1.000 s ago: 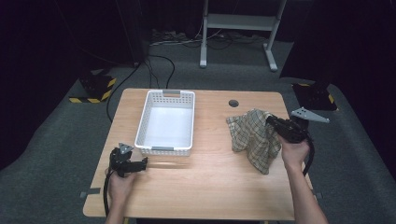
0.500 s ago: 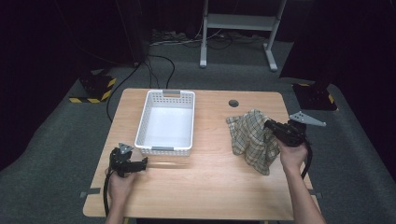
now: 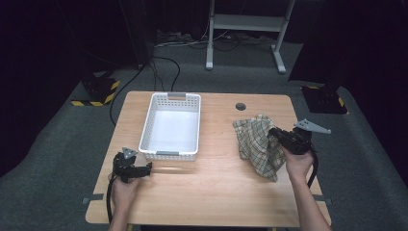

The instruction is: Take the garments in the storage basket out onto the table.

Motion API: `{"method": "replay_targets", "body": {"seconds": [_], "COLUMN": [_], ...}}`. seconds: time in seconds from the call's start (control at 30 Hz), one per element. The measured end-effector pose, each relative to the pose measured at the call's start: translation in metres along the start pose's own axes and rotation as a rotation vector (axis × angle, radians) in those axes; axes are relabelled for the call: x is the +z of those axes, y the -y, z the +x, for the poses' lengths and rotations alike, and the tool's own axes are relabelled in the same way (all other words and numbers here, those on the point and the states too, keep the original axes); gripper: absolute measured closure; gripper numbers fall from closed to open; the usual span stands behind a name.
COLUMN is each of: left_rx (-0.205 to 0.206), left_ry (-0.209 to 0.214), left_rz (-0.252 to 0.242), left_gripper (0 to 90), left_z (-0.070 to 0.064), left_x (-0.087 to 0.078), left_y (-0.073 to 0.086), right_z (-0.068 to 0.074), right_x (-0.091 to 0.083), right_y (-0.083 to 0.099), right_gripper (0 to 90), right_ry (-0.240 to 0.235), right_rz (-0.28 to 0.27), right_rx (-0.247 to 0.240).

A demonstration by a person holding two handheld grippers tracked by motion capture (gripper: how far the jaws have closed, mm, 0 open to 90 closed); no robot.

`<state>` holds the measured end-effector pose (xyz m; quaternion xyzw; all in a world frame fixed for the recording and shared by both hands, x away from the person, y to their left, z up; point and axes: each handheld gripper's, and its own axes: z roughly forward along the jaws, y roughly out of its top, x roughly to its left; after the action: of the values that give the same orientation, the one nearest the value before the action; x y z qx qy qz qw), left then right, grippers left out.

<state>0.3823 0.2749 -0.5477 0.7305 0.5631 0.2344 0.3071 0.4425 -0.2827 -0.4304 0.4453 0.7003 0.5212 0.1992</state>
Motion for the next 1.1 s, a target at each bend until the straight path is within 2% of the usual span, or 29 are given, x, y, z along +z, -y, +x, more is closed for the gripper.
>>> {"method": "replay_targets", "body": {"seconds": [1.1], "left_rx": [0.000], "left_ry": [-0.001], "left_rz": [0.000], "left_gripper": [4.9], "left_z": [0.000], "left_x": [0.000], "left_y": [0.000], "right_z": [-0.007], "right_x": [0.015], "right_y": [0.045], "right_gripper": [86.1], "right_ry": [0.029], "right_rz": [0.084], "right_rx": [0.055]}}
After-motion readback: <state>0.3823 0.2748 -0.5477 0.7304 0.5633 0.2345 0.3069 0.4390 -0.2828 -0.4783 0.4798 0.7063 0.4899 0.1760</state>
